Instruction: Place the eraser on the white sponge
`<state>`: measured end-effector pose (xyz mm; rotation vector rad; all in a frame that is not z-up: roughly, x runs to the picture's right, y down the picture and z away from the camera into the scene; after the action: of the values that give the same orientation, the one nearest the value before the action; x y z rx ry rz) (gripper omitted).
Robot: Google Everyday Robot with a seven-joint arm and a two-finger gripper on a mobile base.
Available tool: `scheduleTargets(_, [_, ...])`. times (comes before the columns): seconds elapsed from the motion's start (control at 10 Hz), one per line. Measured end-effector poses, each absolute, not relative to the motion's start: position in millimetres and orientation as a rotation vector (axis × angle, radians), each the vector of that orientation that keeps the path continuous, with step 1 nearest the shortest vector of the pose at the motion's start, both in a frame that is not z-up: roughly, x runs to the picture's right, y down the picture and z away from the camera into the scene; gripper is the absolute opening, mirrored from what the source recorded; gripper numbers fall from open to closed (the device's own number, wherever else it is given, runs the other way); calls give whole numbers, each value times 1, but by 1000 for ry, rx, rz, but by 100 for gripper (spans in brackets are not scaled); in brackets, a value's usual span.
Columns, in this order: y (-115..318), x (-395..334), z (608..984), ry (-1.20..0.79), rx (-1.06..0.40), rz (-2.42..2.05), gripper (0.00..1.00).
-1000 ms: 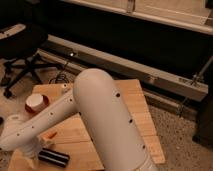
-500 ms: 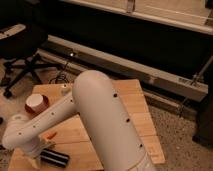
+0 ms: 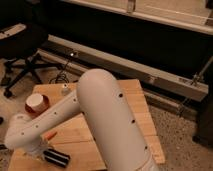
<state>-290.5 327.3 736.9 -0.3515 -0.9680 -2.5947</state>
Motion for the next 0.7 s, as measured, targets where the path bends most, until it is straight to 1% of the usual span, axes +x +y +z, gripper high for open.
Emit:
scheduleTargets(0.2, [308, -273, 724, -893, -380, -2582, 0])
scheduleTargets(0.4, [301, -264, 716, -864, -411, -2588, 0])
scheduleTargets(0.7, [295, -240, 728, -851, -448, -2535, 0])
